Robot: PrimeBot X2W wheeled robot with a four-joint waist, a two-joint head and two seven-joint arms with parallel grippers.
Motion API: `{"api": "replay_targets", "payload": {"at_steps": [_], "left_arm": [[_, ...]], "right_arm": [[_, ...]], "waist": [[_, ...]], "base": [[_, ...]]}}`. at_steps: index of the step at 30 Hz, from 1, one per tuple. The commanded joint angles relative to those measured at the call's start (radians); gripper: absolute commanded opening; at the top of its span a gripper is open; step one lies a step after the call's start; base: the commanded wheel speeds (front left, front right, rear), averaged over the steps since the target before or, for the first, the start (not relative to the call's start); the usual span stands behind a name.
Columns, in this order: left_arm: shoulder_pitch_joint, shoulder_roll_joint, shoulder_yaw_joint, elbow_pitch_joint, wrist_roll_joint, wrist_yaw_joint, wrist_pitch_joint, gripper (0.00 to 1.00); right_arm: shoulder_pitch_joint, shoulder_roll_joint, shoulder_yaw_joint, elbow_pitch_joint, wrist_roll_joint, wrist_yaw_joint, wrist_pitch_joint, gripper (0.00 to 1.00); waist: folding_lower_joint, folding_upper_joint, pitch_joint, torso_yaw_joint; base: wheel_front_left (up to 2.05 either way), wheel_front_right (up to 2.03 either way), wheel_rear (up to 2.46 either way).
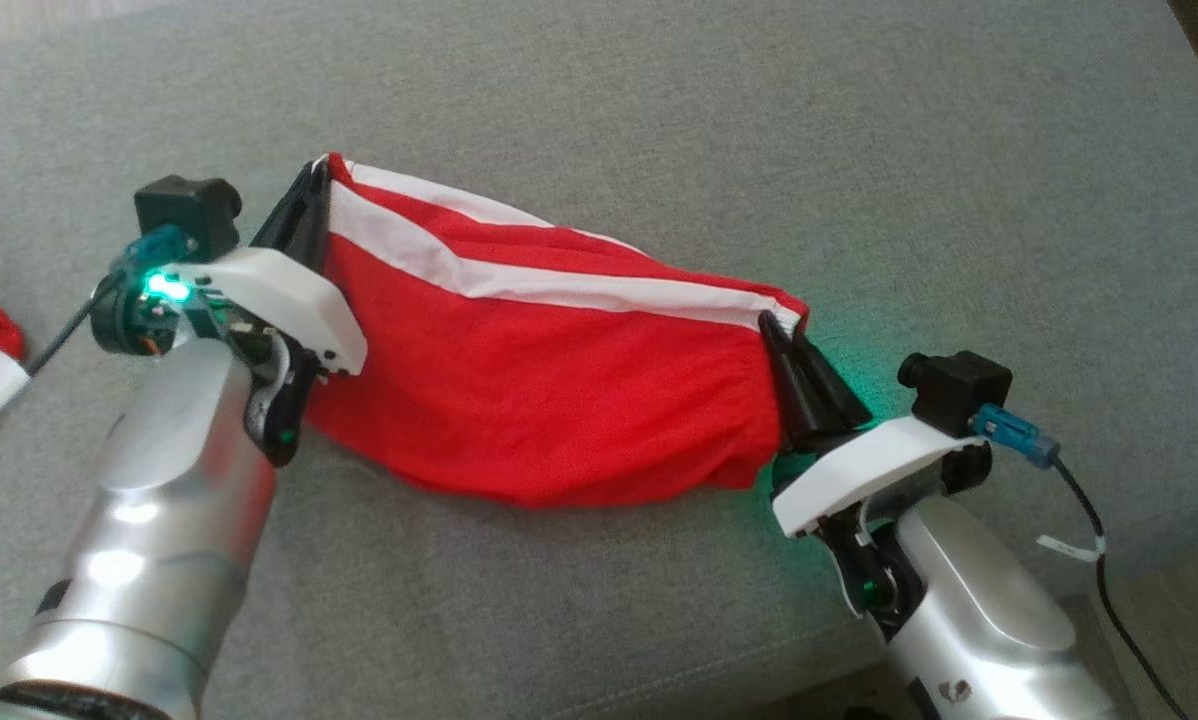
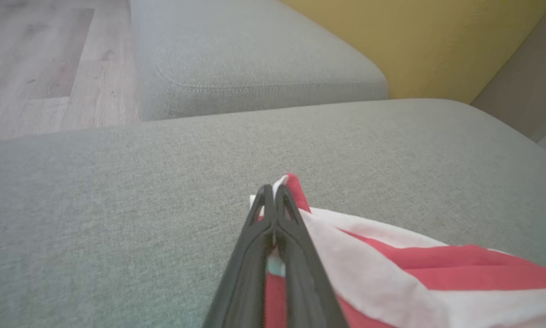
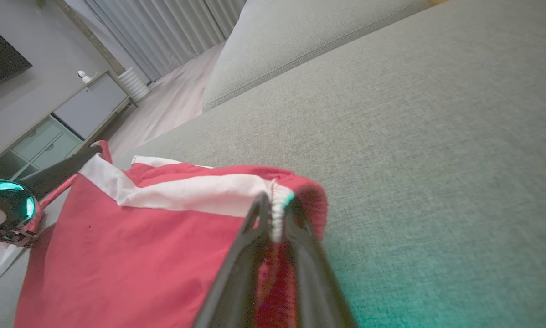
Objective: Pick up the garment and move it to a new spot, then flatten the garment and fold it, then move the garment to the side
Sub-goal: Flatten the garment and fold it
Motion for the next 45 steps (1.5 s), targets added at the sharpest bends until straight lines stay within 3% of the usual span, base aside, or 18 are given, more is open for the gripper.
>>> {"api": "replay_targets", "payload": {"at_steps": [1,8,15,23,36,44,45], "left_arm": [[-0.047,0.02,0.016,-0.011,-0.007,-0.003,-0.037,1.0],[0.01,-0.025,-0.042,-0.029,-0.016,-0.006,-0.175,1.0],[0.112,-0.029,-0.08,-0.098,-0.045,-0.006,-0.203,1.0],[0.216,0.029,-0.087,-0.126,-0.084,0.007,-0.094,1.0],[0.179,0.074,-0.073,-0.077,-0.103,0.056,0.002,1.0],[0.152,0.057,-0.108,-0.063,-0.13,0.021,0.094,1.0],[0.152,0.053,-0.115,-0.068,-0.137,0.016,0.109,0.95]], "right_arm": [[-0.012,0.013,0.015,-0.015,-0.003,0.007,-0.017,1.0],[0.062,0.013,-0.058,-0.044,-0.074,0.007,-0.039,1.0],[0.159,0.013,-0.153,-0.12,-0.186,0.007,-0.008,1.0],[0.288,0.013,-0.252,-0.305,-0.286,0.007,0.1,1.0],[0.347,0.013,-0.3,-0.529,-0.317,0.007,0.201,1.0],[0.351,0.013,-0.304,-0.551,-0.311,0.007,0.207,1.0],[0.351,0.013,-0.304,-0.552,-0.31,0.007,0.207,1.0]], "waist": [[0.0,0.0,-0.008,0.005],[0.0,0.0,-0.061,0.05],[0.0,0.0,-0.114,0.08],[0.0,0.0,-0.164,0.086],[0.0,0.0,-0.08,0.036],[0.0,0.0,-0.07,0.029],[0.0,0.0,-0.069,0.029]], "base": [[0.0,0.0,0.0],[0.0,0.0,0.0],[0.0,0.0,0.0],[0.0,0.0,0.0],[0.0,0.0,0.0],[0.0,0.0,0.0],[0.0,0.0,0.0]]}}
